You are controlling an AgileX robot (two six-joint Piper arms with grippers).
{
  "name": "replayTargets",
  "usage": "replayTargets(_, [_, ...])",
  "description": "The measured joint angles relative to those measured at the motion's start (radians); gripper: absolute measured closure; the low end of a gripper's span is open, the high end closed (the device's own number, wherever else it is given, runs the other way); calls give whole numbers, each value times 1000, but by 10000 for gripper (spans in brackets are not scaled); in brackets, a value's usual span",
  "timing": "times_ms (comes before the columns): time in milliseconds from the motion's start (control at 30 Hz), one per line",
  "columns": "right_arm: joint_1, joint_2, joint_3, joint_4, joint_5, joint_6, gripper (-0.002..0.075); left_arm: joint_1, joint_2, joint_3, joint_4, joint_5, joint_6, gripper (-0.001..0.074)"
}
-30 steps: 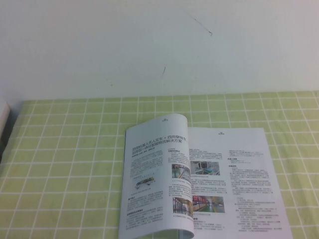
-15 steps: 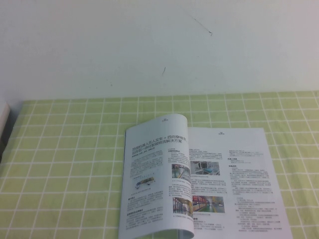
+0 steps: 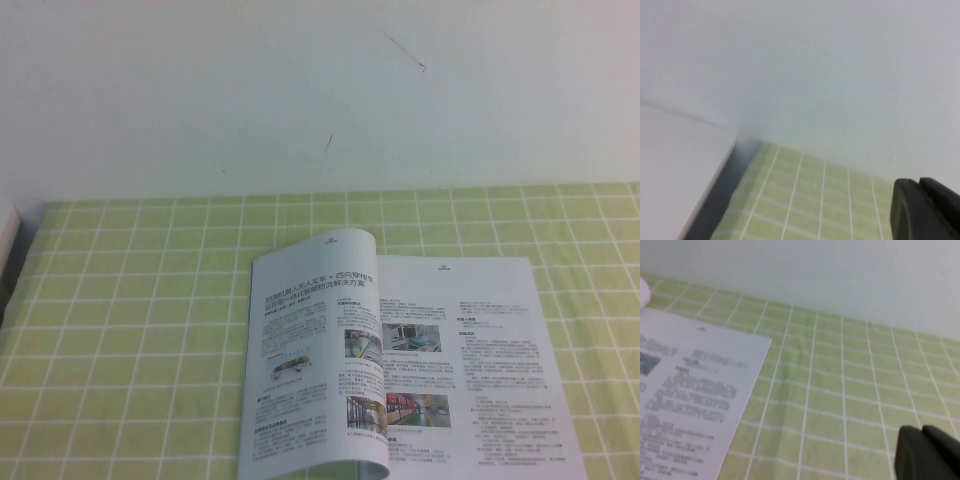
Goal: Close book
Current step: 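Close the open booklet and leave it lying on the table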
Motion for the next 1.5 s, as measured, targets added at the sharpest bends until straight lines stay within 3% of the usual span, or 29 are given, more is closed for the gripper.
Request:
replayTargets(133, [0, 0, 0, -1, -120, 2, 729, 0, 0, 0, -74, -126, 0, 738])
replayTargets(533, [0, 0, 0, -44, -237, -171, 729, 0, 0, 0, -84, -189, 0, 738])
replayTargets(733, [0, 0, 2, -30, -577, -119, 729, 0, 0, -30, -76, -212, -15, 738])
replayTargets(867, [0, 0, 2, 22, -899, 7, 729, 0, 0, -138, -15, -214, -15, 738])
replayTargets(1000, [0, 0, -3, 90, -1092, 121, 729, 0, 0, -270, 64, -216, -15, 738])
replayTargets(1200, [0, 0, -195, 103, -950, 228, 729, 0, -2, -454, 209, -102, -15, 738])
replayTargets(1500, [0, 107, -619, 99, -477, 172, 729, -8, 188, -754, 312, 239, 49, 738])
